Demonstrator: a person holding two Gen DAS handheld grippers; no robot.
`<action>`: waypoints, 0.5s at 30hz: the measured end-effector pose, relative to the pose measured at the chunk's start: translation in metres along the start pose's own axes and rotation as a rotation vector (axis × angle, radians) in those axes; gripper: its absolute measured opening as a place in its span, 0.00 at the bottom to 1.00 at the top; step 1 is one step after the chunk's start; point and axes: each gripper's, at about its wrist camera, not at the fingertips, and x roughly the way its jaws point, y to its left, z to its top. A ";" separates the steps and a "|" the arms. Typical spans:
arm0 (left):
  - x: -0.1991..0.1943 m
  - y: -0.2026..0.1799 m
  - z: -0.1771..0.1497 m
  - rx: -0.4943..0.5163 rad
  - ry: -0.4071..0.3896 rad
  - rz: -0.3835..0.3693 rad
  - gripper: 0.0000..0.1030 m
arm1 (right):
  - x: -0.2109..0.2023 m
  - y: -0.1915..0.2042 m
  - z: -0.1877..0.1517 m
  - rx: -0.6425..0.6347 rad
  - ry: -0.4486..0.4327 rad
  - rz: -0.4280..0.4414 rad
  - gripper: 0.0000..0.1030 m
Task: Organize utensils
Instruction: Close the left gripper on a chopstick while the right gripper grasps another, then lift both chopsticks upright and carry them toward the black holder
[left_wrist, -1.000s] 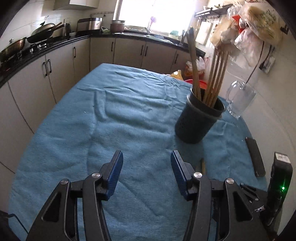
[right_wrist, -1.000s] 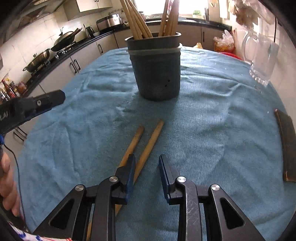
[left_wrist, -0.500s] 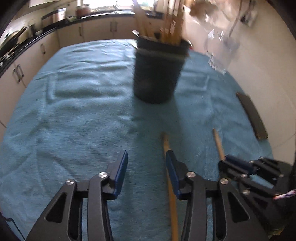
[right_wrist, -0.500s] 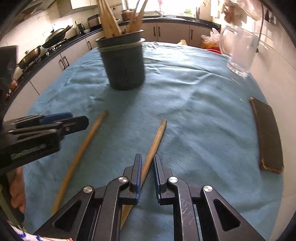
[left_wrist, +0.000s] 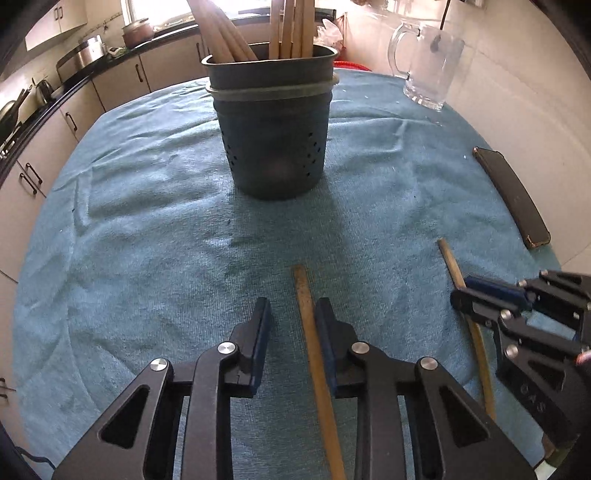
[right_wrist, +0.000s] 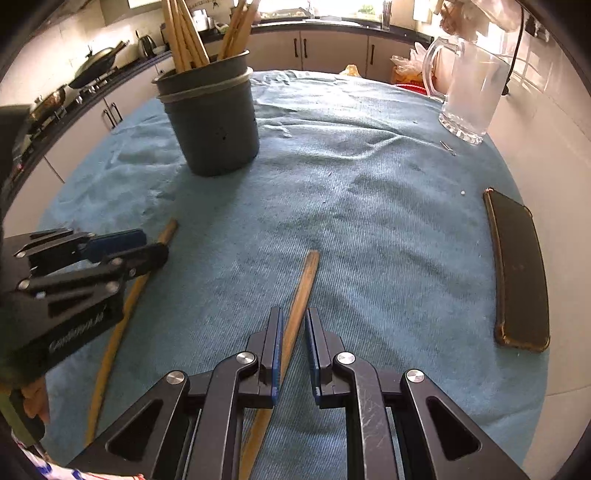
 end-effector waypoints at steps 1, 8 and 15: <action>0.000 0.001 0.001 -0.003 0.002 -0.005 0.24 | 0.001 0.000 0.003 0.000 0.008 -0.003 0.12; -0.003 0.017 -0.001 -0.089 -0.012 -0.067 0.06 | 0.008 0.001 0.018 0.039 0.043 -0.038 0.13; -0.052 0.035 -0.012 -0.150 -0.138 -0.128 0.06 | -0.005 0.005 0.012 0.050 -0.028 -0.026 0.07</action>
